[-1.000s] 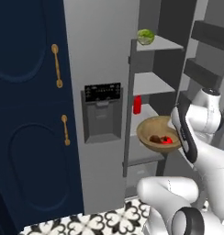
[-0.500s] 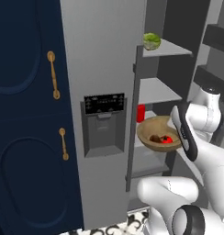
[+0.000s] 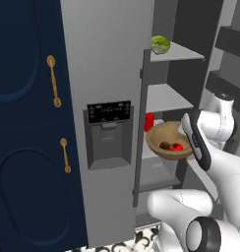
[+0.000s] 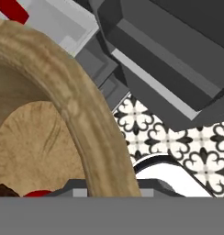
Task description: Pick the chicken drumstick and tomato from their plates and place them in the bowl. Then put the bowl in the fridge.
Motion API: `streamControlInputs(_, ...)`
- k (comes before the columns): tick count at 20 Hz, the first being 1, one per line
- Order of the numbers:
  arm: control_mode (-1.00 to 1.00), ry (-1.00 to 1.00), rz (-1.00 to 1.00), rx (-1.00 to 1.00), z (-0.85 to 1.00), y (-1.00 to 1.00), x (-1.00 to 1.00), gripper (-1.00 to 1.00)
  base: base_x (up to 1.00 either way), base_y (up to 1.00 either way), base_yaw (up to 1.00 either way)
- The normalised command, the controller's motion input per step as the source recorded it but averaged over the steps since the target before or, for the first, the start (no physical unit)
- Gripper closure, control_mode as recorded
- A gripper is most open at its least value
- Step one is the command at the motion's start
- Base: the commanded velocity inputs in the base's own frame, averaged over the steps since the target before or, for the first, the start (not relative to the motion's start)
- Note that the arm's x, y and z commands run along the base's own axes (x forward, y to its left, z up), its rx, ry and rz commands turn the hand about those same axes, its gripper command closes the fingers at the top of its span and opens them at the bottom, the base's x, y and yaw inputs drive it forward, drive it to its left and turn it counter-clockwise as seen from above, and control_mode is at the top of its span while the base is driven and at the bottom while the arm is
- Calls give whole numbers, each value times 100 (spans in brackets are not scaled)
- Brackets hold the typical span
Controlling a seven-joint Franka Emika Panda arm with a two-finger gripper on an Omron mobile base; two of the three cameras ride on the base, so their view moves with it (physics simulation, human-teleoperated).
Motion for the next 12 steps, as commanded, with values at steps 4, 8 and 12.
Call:
streamControlInputs(4,-100,-2,-43,-5,21,48,74,100,0,0,0)
streamControlInputs(8,-100,-8,-44,0,66,5,45,100,0,0,0)
streamControlInputs(12,-100,-4,-30,0,57,-53,58,100,0,0,0)
